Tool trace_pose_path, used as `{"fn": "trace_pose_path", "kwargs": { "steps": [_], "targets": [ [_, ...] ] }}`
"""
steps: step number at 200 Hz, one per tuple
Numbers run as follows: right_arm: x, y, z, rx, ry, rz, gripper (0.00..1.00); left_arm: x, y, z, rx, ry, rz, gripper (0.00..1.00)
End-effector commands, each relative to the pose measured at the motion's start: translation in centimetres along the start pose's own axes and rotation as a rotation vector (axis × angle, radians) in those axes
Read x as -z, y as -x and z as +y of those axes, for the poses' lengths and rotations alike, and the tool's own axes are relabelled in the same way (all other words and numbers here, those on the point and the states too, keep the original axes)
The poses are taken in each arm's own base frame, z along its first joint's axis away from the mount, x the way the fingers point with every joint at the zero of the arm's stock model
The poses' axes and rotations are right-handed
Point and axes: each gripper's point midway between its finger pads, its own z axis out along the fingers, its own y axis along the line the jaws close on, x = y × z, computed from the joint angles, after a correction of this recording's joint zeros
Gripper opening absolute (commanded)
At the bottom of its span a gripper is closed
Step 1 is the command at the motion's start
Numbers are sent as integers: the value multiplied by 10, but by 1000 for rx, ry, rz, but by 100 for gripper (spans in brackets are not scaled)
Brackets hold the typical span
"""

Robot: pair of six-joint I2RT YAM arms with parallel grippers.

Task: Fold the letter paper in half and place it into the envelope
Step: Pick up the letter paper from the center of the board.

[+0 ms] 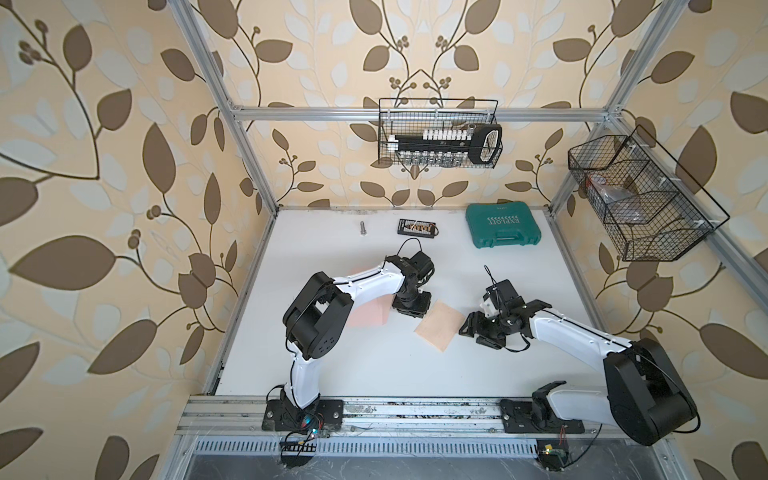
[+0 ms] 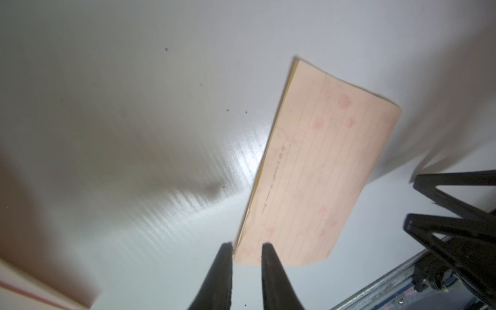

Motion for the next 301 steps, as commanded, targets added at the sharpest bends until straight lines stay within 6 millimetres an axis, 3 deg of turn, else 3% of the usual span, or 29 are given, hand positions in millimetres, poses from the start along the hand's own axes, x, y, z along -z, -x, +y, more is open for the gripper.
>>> {"fn": "trace_pose_path", "kwargs": {
  "steps": [1,57,116,161,234,250,285,301],
  "targets": [
    [-9,-4,-1,-80,25,17,65,1,10,-17,24,-60,-14,23],
    [-23,-7,-5,-210,-31,-16,65,-17,11,-18,33,-74,3,22],
    [-46,-22,-23,-315,-101,-12,64,-39,-9,-8,48,-54,62,21],
    [-59,-25,-34,-370,-121,-9,63,-45,-18,-4,38,-45,85,19],
    [-78,-29,-32,-365,-118,13,61,-49,-23,-2,18,-36,100,18],
    [-81,-30,-34,-360,-122,12,55,-48,-24,-3,12,-38,101,18],
    [-87,-28,-33,-348,-114,19,28,-44,-25,-4,1,-44,100,18],
    [-86,-27,-29,-339,-100,13,23,-39,-26,-4,-7,-40,96,19]
  ]
}}
